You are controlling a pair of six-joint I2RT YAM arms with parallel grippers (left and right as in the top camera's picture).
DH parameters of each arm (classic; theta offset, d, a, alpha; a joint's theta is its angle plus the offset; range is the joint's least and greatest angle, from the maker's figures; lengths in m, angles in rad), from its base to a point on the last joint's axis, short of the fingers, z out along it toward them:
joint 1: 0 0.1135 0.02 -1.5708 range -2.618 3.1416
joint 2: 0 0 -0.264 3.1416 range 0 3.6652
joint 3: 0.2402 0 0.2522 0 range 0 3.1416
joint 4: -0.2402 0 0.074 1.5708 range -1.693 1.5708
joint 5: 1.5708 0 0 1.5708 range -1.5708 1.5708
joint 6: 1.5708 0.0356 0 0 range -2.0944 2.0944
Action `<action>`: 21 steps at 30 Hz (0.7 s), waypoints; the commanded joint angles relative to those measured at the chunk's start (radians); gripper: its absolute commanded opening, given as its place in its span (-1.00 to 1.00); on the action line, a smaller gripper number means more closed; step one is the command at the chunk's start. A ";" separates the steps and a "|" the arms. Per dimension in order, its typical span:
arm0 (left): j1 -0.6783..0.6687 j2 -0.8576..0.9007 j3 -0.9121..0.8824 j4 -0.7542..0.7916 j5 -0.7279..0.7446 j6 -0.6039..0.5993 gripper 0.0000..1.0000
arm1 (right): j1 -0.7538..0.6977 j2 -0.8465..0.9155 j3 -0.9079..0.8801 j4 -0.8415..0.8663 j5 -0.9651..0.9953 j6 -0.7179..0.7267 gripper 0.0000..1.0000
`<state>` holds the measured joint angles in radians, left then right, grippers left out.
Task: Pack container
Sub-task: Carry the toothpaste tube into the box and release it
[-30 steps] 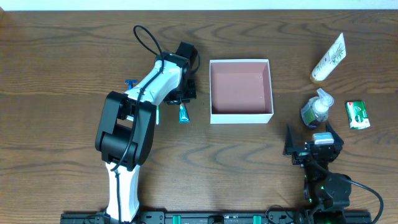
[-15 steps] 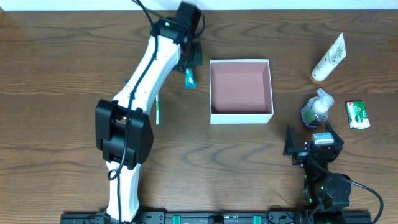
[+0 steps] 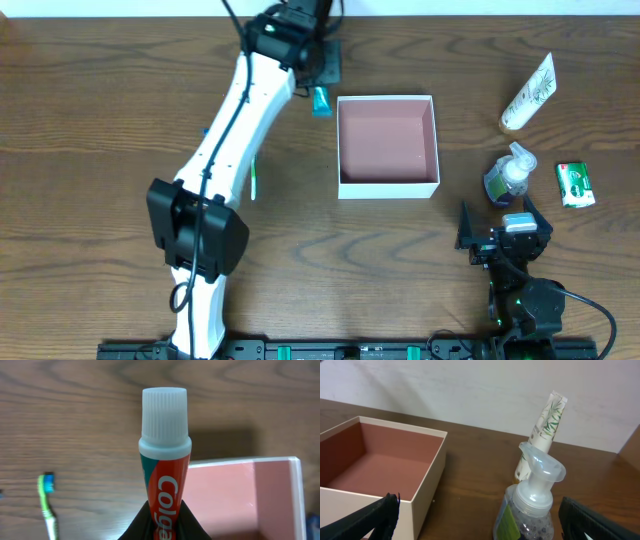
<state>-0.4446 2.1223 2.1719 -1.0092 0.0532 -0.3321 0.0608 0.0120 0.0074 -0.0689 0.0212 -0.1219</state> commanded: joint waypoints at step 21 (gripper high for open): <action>-0.135 0.047 -0.008 -0.036 -0.016 -0.167 -0.71 | -0.010 -0.006 -0.002 -0.003 -0.003 -0.014 0.98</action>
<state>-0.5621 2.1536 2.1700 -1.0428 0.0483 -0.4721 0.0608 0.0120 0.0074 -0.0689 0.0212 -0.1219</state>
